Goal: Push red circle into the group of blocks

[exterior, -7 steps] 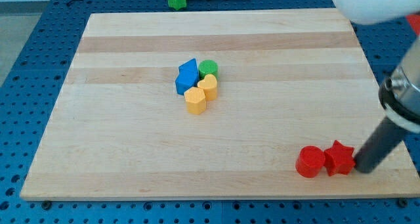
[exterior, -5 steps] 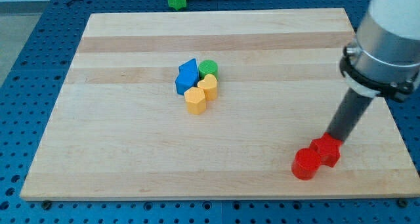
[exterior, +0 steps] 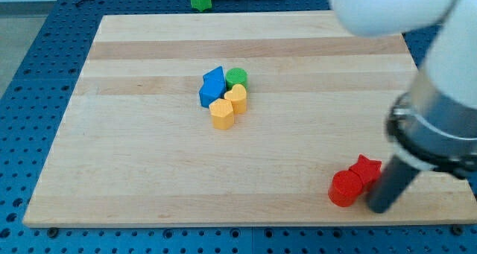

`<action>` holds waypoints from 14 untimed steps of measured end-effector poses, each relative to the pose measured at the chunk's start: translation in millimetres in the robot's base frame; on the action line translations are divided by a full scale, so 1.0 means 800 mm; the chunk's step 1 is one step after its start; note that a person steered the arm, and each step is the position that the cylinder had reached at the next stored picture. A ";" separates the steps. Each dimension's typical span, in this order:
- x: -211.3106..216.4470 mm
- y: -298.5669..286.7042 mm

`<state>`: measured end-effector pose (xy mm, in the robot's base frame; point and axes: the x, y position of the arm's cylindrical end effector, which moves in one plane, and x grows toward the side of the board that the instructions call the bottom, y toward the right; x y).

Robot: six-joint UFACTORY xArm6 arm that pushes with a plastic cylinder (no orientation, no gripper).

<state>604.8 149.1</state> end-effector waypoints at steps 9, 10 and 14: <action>-0.015 -0.087; -0.035 -0.060; -0.108 -0.064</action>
<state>518.6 97.6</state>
